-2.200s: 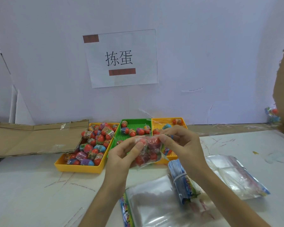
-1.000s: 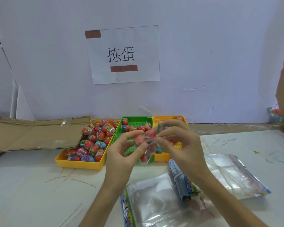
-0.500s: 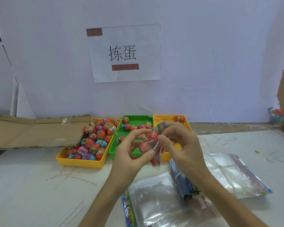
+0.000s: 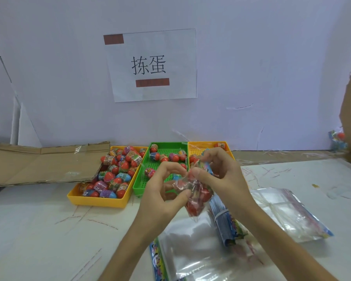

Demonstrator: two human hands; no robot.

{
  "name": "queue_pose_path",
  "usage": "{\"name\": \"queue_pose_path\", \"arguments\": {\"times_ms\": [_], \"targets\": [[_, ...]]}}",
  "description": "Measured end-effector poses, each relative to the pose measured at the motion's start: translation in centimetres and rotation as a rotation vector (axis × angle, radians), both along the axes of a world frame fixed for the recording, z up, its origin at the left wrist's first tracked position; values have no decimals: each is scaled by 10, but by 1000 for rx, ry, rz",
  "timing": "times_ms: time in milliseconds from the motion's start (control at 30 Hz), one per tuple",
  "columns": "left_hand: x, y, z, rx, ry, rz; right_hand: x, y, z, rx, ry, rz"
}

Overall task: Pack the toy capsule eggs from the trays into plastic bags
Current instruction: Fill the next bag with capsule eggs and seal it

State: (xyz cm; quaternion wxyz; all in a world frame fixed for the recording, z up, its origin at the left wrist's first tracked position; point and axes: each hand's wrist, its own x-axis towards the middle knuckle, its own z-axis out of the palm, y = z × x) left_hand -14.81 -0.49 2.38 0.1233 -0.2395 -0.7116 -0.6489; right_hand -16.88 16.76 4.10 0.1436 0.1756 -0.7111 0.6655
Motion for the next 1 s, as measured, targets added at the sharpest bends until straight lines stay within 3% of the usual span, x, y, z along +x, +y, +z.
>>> {"name": "queue_pose_path", "arguments": {"times_ms": [133,300,433,533,600,767,1000], "targets": [[-3,-3,-3,-32,-76,-33,-4,5,0,-12,-258,203],[-5,1,-8,17,-349,-95,-3,3,-5,132,-99,122],[-10,6,-9,350,-505,-39,-5,5,1,95,-212,70],[-13,-1,-5,619,-514,-55,-7,14,8,22,-351,157],[-13,-4,-3,684,-485,-64,-7,15,6,17,-395,216],[-12,0,-6,622,-386,44,-4,5,-3,-48,-410,257],[-13,-3,-9,326,-332,122,-8,5,-5,-2,-180,-19]]}}
